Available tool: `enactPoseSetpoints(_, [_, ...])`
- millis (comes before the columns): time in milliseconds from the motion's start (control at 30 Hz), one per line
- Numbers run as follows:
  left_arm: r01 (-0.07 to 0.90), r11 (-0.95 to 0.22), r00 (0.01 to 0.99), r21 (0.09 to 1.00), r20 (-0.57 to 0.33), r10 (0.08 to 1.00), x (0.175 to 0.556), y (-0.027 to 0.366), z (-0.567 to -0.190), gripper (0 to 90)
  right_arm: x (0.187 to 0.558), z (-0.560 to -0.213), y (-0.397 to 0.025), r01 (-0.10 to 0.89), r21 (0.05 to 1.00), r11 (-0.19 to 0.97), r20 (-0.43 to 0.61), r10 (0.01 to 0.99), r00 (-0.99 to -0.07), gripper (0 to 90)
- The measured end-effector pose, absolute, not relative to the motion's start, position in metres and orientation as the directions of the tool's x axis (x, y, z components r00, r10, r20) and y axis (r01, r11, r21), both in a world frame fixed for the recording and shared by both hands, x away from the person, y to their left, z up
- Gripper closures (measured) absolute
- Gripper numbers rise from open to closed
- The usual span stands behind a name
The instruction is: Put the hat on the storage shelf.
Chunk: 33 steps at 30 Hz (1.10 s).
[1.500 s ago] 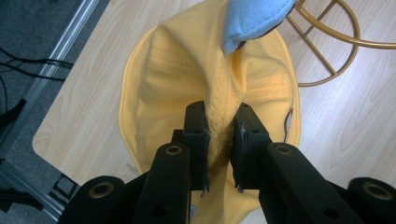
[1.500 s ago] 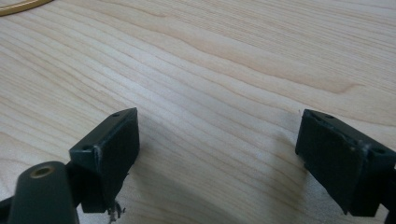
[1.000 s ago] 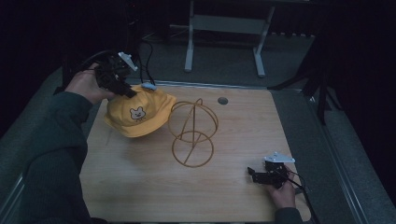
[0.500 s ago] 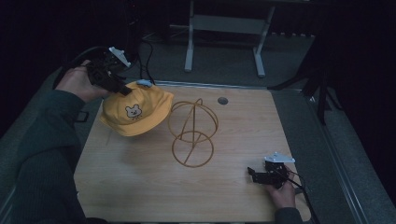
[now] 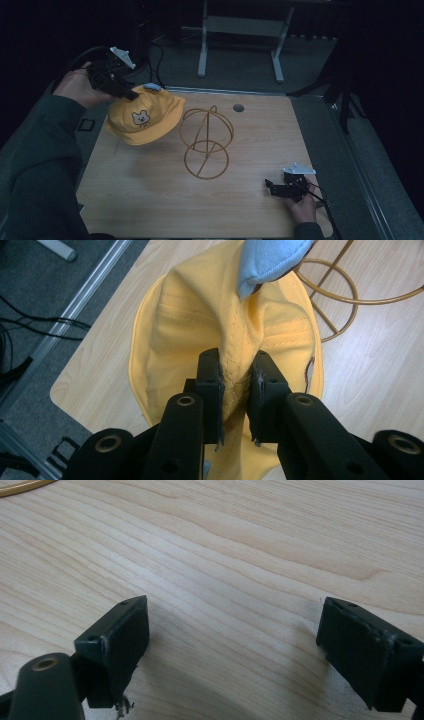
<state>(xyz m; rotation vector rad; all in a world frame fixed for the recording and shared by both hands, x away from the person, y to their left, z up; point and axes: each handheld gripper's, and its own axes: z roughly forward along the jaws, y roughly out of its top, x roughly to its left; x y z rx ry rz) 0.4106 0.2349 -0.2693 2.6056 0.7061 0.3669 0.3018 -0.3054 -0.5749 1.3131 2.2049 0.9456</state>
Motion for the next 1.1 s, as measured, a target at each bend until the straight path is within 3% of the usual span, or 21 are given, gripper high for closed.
enactPoseSetpoints(1100, [0.339, -0.755, 0.877, 0.562, 0.102, 0.470, 0.399, 0.233, -0.245, 77.8, 0.302, -0.575, -0.305, 0.607, 0.724, 0.328, 0.000, 0.880, -0.476, 13.6])
